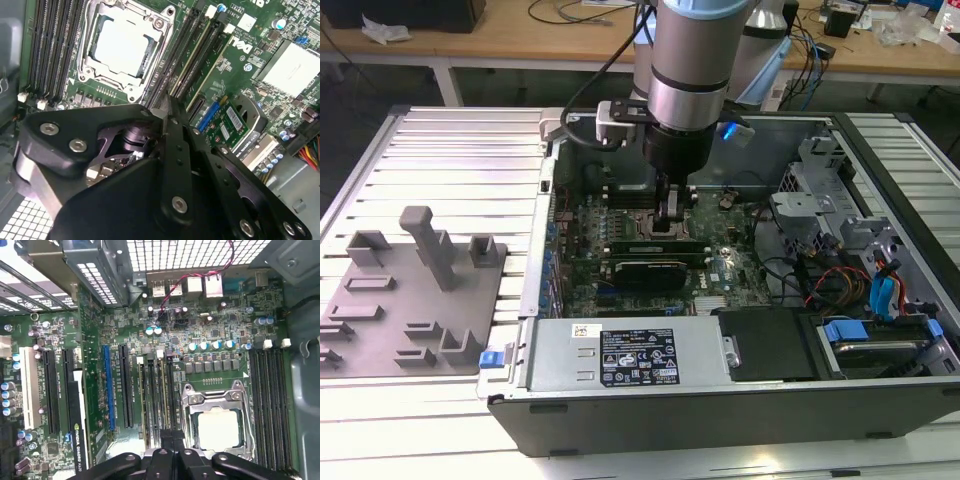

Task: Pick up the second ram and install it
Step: 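Insert the second ram into the second slot, then press down the second ram until it locks into place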

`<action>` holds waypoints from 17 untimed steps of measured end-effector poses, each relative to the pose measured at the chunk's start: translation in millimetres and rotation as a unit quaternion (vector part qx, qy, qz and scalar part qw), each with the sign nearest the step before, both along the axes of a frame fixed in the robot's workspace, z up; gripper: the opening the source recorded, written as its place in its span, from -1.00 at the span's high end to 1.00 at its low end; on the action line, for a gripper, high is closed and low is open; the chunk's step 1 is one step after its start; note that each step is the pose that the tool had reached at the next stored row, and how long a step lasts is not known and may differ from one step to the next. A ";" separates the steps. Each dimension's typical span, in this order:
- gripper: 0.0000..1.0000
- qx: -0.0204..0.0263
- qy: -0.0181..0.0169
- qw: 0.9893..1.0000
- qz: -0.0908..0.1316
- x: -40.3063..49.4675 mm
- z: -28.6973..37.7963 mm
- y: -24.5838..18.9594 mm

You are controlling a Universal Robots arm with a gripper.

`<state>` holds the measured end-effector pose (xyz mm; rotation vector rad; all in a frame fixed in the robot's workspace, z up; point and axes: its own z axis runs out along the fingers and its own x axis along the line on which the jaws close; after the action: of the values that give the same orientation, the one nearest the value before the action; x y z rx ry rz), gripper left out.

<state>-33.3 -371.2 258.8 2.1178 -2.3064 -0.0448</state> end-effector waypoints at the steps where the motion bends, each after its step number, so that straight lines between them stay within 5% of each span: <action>1: 0.79 0.000 0.000 1.000 0.000 0.0 0.0 0.0; 5: 0.79 0.000 0.000 1.000 0.000 5.0 -0.3 0.0; 7: 0.79 -0.001 0.001 1.000 0.000 29.5 -5.8 0.0; 9: 0.79 -0.001 0.002 1.000 0.000 44.8 -10.1 0.0; 17: 0.79 -0.001 0.002 1.000 0.001 49.9 -31.7 0.0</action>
<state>16.6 -371.3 227.1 2.1158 -2.3012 -0.0466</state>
